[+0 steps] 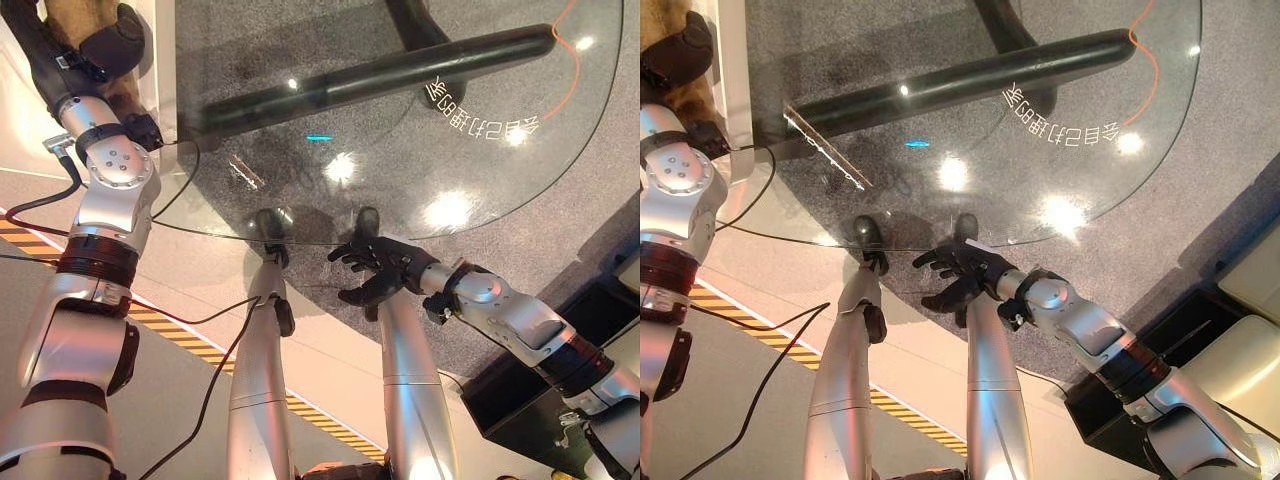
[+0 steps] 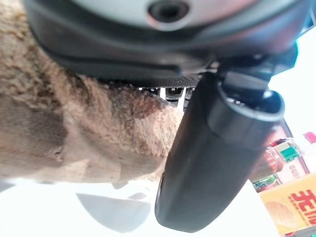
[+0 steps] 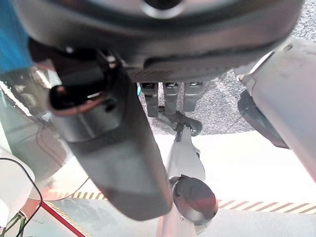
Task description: Wipe the table with a cloth and put it in the basket.
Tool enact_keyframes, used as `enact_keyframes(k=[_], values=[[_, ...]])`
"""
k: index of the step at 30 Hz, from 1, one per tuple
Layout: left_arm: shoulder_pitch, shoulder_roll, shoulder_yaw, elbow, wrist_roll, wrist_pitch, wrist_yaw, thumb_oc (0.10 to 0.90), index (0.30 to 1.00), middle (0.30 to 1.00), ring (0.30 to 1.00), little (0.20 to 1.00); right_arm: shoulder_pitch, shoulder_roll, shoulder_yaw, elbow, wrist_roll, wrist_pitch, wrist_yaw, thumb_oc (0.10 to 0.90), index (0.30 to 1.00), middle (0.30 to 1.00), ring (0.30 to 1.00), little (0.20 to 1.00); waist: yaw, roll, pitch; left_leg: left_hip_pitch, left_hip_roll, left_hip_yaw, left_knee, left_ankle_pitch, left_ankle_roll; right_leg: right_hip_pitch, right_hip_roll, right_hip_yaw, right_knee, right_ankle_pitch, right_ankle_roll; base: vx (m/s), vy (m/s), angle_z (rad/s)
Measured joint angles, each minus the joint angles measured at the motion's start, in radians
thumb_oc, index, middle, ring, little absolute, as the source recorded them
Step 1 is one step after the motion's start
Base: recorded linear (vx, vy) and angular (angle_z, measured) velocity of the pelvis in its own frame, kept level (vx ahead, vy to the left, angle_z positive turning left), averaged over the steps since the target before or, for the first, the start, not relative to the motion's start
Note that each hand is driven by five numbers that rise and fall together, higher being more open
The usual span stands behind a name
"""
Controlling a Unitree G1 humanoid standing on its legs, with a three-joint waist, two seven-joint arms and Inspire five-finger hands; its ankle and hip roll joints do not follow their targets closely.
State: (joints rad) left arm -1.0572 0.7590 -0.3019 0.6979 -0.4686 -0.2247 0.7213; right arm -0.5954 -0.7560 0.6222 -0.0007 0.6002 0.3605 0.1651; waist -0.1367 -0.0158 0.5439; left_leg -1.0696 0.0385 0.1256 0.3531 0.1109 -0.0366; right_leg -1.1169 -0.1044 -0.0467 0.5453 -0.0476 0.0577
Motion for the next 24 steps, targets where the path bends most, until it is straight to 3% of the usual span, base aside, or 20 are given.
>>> enact_keyframes(k=[9,16,24], values=[[0.121,-0.017,0.009,-0.018,-0.018,0.007,-0.006,0.800,0.900,0.900,0.900,0.900,0.024,0.030,-0.012,0.017,-0.013,0.003,-0.011,0.800,0.900,0.900,0.900,0.900,0.021,0.000,0.000,0.062,0.001,-0.001,-0.014,0.008,-0.008,0.046,-0.001,-0.002,0.020,-0.011,-0.009,-0.01,-0.038,0.02],[0.225,-0.024,0.085,-0.062,-0.018,0.009,-0.008,0.800,0.900,0.900,0.900,0.900,0.068,0.050,-0.039,0.016,-0.034,-0.004,-0.014,0.800,0.900,0.900,0.900,0.900,0.039,-0.001,-0.001,0.112,0.001,-0.012,-0.042,0.021,-0.025,0.085,-0.001,-0.016,0.025,-0.020,-0.020,-0.05,-0.068,0.04],[0.415,-0.028,0.177,-0.131,-0.017,-0.003,-0.023,0.800,0.900,0.900,0.900,0.900,0.185,0.056,-0.072,0.014,-0.108,-0.031,-0.013,0.800,0.900,0.900,0.900,0.900,0.064,0.000,0.000,0.273,-0.001,-0.025,-0.106,0.027,-0.032,0.237,-0.002,-0.034,-0.010,-0.037,-0.023,-0.06,-0.103,0.04]])
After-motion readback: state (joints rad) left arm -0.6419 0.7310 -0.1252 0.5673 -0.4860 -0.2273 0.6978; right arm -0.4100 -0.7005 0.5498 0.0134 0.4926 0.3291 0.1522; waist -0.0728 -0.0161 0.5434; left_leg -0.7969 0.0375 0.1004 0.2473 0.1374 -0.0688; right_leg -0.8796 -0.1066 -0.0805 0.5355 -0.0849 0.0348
